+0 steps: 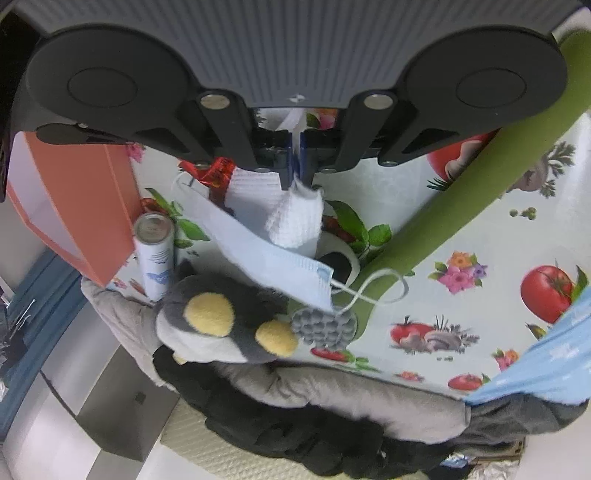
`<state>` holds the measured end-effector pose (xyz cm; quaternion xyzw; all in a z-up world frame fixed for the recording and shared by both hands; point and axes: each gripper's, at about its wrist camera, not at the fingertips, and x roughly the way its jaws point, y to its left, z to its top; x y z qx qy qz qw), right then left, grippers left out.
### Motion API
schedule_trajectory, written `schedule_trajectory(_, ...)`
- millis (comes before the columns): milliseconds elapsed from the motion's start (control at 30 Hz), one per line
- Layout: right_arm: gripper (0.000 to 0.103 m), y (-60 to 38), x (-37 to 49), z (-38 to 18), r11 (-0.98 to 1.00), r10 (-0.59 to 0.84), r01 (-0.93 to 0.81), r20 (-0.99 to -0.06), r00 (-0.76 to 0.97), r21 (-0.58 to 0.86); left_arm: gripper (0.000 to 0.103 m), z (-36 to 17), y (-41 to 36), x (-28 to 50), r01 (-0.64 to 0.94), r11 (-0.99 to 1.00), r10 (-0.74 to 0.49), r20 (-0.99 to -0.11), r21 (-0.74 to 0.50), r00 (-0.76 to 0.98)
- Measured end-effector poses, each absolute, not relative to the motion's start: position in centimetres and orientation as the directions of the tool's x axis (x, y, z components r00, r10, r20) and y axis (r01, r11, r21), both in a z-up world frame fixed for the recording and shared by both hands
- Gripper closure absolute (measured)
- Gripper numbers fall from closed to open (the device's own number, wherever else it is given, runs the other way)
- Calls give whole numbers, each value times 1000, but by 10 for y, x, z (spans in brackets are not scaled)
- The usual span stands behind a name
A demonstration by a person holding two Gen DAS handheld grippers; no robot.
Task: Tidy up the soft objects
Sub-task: 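Grasp the white towel with the left tool while the right tool grasps the face mask, then lift the towel with the left tool while the right tool lifts the mask by its strap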
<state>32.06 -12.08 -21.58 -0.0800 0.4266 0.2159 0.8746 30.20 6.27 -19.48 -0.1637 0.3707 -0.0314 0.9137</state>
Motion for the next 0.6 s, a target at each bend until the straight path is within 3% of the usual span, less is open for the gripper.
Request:
schedule_trajectory(333,99,-132,281,-181,895,322,-445,-751,576,43,99,-169,66,234,-96,930,-175,-656,-356,734)
schedule_trajectory(600,99,-149,243,-171,903,355,-406,-780,516,143,99,-170,79,176,-151,908,-172,-677,-391,716)
